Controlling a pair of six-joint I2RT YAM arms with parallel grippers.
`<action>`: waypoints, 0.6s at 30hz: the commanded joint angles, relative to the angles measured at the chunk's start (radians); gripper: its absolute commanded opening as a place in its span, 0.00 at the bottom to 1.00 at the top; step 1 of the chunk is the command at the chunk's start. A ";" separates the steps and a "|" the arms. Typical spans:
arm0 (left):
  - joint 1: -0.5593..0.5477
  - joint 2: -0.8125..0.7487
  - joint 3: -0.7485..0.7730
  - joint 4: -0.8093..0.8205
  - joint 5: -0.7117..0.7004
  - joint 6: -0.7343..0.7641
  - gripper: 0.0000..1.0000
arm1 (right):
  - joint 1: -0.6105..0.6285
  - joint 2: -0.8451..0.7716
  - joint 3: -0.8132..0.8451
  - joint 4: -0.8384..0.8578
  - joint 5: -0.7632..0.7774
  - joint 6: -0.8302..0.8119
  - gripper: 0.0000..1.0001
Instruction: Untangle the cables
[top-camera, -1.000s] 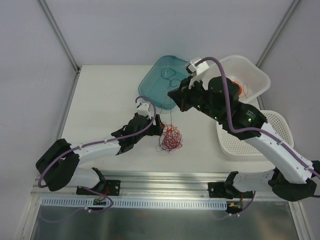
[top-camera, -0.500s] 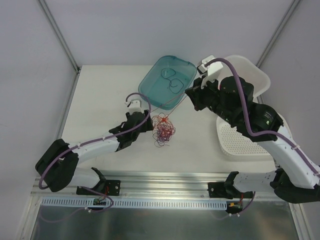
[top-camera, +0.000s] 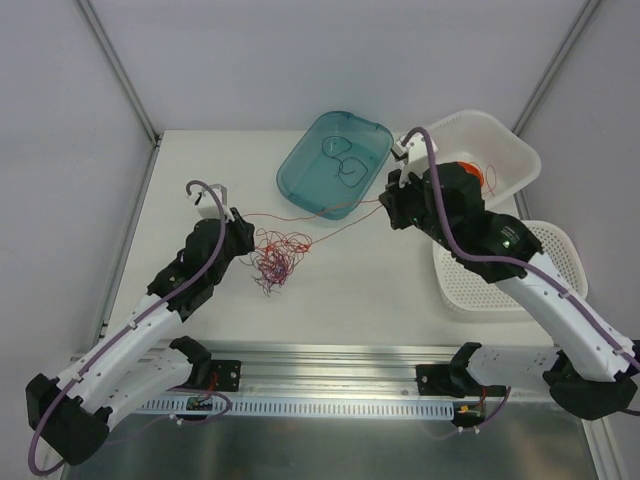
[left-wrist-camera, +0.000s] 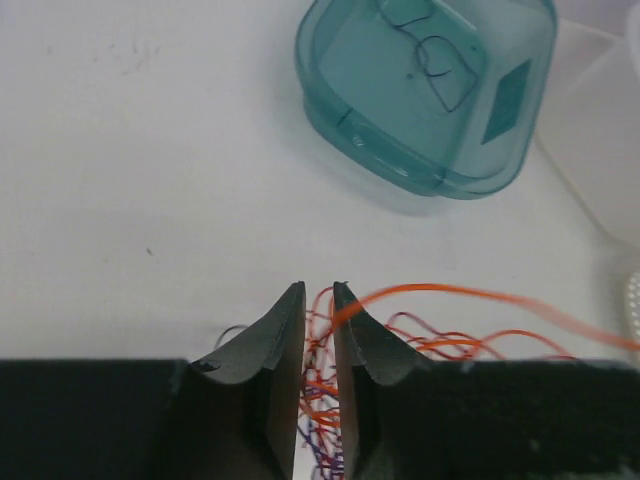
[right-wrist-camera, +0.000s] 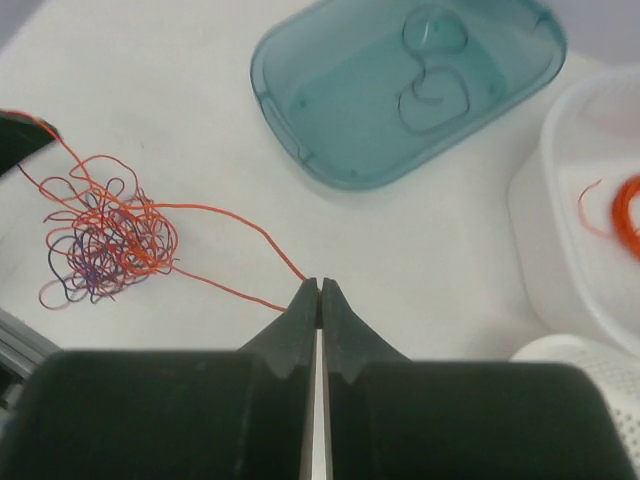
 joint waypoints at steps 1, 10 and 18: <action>0.006 -0.051 0.079 -0.046 0.178 0.154 0.16 | -0.045 0.034 -0.129 0.052 -0.082 0.113 0.01; 0.004 -0.115 0.193 -0.152 0.307 0.228 0.00 | -0.237 0.181 -0.412 0.060 -0.294 0.236 0.01; 0.006 -0.032 0.174 -0.180 0.489 0.164 0.24 | -0.240 0.307 -0.399 0.006 -0.377 0.249 0.01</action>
